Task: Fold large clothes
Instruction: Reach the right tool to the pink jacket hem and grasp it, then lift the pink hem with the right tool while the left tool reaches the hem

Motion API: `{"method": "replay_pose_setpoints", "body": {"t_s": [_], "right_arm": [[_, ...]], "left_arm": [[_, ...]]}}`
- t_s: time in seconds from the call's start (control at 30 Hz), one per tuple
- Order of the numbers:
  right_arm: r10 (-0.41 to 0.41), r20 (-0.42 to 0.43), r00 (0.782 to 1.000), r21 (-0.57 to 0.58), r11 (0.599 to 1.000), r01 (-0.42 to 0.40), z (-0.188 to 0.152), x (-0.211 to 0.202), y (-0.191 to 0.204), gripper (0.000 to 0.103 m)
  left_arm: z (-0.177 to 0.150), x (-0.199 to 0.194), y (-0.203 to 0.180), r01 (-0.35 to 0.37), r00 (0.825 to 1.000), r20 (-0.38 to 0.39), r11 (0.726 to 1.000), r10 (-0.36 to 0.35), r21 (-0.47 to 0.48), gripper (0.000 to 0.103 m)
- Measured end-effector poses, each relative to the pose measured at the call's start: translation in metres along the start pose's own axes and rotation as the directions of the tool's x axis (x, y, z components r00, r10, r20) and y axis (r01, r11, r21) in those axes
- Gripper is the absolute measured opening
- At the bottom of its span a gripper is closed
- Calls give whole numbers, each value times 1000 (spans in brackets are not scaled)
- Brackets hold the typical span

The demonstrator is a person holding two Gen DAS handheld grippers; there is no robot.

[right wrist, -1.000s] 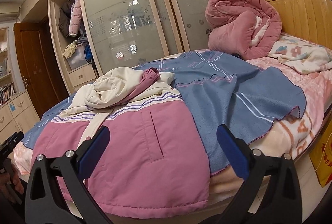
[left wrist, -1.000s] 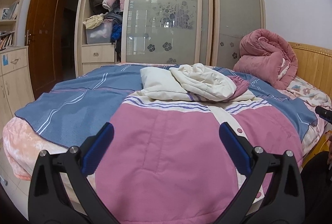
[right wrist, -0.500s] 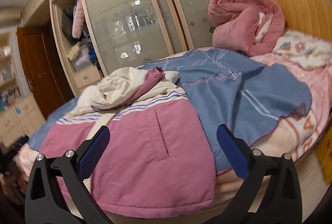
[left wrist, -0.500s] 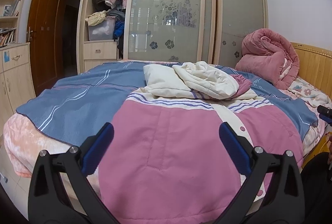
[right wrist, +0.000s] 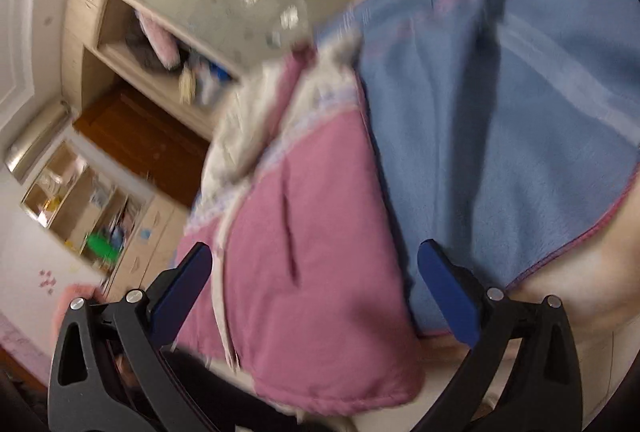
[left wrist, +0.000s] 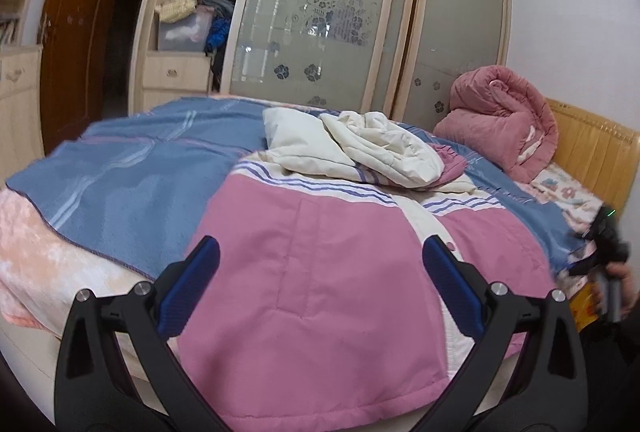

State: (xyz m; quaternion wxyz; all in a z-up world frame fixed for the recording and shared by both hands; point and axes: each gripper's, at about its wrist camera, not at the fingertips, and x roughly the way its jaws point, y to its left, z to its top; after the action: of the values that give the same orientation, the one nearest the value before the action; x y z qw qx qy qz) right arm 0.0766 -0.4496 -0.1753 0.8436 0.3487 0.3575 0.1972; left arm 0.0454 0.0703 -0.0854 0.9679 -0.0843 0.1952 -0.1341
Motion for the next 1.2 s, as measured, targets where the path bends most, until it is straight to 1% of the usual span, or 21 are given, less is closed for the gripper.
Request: {"method": "replay_pose_setpoints", "body": {"t_s": [0.07, 0.1, 0.17, 0.23, 0.3, 0.43, 0.47, 0.5, 0.53, 0.57, 0.6, 0.63, 0.73, 0.8, 0.83, 0.93, 0.97, 1.0, 1.07, 1.1, 1.2], "right_arm": [[10, -55, 998, -33, 999, -12, -6, 7, -3, 102], [37, -72, 997, -34, 999, -40, -7, 8, -4, 102], [127, -103, 987, -21, 991, -130, -12, 10, -4, 102], [173, -154, 973, -18, 984, -178, -19, 16, 1, 102], [201, -200, 959, -4, 979, -206, -26, 22, 3, 102], [241, -236, 941, 43, 970, -238, -33, 28, 2, 101], [256, -244, 935, 60, 967, -249, -33, 29, 1, 96], [254, -253, 934, 66, 967, -245, -34, 30, 1, 88], [234, -253, 939, 60, 972, -226, -34, 30, 0, 80], [211, -256, 943, 70, 977, -199, -34, 31, -3, 57], [205, -264, 943, 81, 978, -191, -35, 30, -4, 20], [219, -258, 941, 85, 975, -204, -33, 27, -3, 14], [322, -221, 920, 93, 947, -309, -29, 16, 7, 12], [357, -193, 914, 107, 933, -342, -26, 11, 12, 12], [390, -182, 903, 119, 920, -374, -25, 10, 14, 12], [484, -137, 864, 134, 874, -468, -16, 11, 28, 12], [514, -118, 849, 135, 856, -500, -13, 11, 33, 12], [531, -107, 841, 133, 846, -517, -10, 13, 37, 12], [577, -73, 814, 145, 813, -564, -6, 17, 42, 12], [593, -56, 803, 147, 801, -581, -4, 18, 43, 12], [643, 11, 766, 161, 755, -636, 7, 19, 47, 12]], "left_arm": [[0, 0, 7, 38, 999, -13, 999, -39, -38, 101], [0, 1, 11, 54, 998, -18, 997, -55, -57, 101], [0, 1, 18, 72, 997, -25, 993, -75, -93, 101], [-1, 3, 30, 84, 996, -29, 985, -89, -153, 101], [-1, 5, 39, 92, 994, -34, 974, -101, -205, 101], [-3, 4, 54, 119, 990, -33, 949, -134, -292, 101], [-4, 4, 54, 126, 990, -31, 948, -141, -293, 101], [-4, 3, 54, 130, 989, -30, 948, -144, -289, 101], [-4, 2, 52, 131, 989, -29, 952, -144, -276, 101], [-4, -1, 53, 130, 989, -29, 955, -143, -266, 101], [-5, -2, 52, 127, 990, -31, 959, -139, -253, 101], [-5, -4, 52, 125, 990, -34, 961, -138, -247, 101], [-8, -6, 55, 147, 985, -53, 959, -164, -241, 101], [-11, -9, 58, 166, 980, -63, 956, -186, -244, 101], [-13, -10, 58, 184, 976, -71, 952, -207, -247, 101], [-21, -11, 57, 272, 945, -111, 930, -307, -249, 101], [-25, -11, 54, 308, 927, -139, 919, -348, -247, 101], [-28, -10, 50, 331, 912, -166, 911, -376, -244, 101], [-39, -7, 42, 360, 880, -232, 900, -415, -246, 101], [-47, -4, 40, 355, 871, -260, 899, -417, -255, 101], [-76, 3, 36, 301, 856, -328, 902, -399, -310, 101]]}}
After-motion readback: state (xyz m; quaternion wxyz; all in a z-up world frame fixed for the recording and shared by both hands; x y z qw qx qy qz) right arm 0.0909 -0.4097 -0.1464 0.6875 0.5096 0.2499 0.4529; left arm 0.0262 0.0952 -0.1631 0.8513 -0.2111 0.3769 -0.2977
